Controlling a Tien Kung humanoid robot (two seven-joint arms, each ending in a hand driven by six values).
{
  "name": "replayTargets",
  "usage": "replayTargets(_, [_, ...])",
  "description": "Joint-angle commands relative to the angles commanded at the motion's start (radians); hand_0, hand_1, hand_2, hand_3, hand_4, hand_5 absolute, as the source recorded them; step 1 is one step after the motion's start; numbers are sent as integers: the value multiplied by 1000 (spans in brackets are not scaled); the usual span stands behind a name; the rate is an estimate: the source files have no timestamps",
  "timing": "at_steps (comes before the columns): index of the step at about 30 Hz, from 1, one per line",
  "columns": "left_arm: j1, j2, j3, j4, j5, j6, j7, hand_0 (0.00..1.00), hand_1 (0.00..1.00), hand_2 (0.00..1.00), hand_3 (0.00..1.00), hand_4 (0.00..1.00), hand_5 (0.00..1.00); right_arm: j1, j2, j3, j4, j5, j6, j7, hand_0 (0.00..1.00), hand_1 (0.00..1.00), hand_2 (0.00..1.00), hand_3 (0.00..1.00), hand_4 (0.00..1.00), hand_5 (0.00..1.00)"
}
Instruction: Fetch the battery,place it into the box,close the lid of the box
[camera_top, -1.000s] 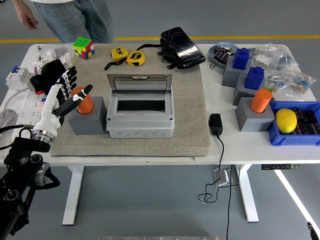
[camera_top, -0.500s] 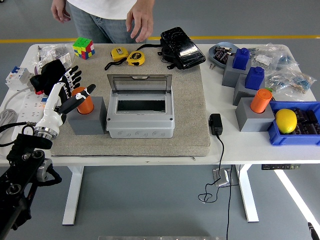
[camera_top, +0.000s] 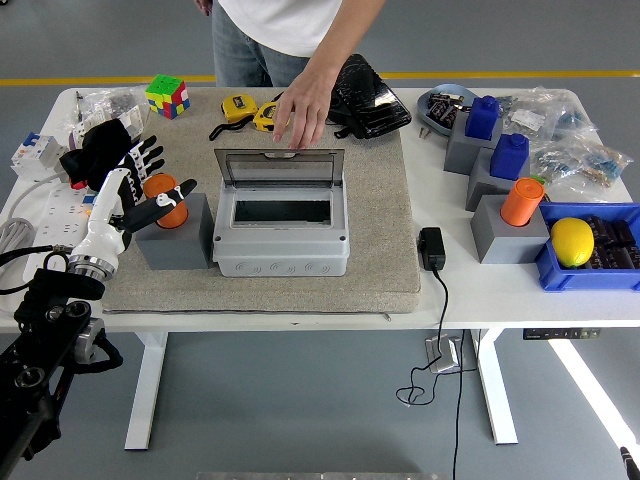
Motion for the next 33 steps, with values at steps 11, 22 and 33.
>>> replayTargets(11, [1, -4, 5, 7, 18, 33, -6, 730, 833, 867, 879, 998, 130, 4, -1, -1, 0, 5, 0, 2, 820, 803, 766, 790, 998, 998])
replayTargets(22, [1, -11, 4, 15, 23, 60, -18, 698, 798, 743, 688, 998, 111, 5, 0, 4, 0, 3, 1, 2, 819, 804, 769, 790, 998, 998])
replayTargets(33, [0, -22, 11, 25, 10, 62, -25, 703, 806, 744, 704, 998, 101, 7, 0, 8, 0, 1, 1, 1, 819, 805, 769, 789, 998, 998])
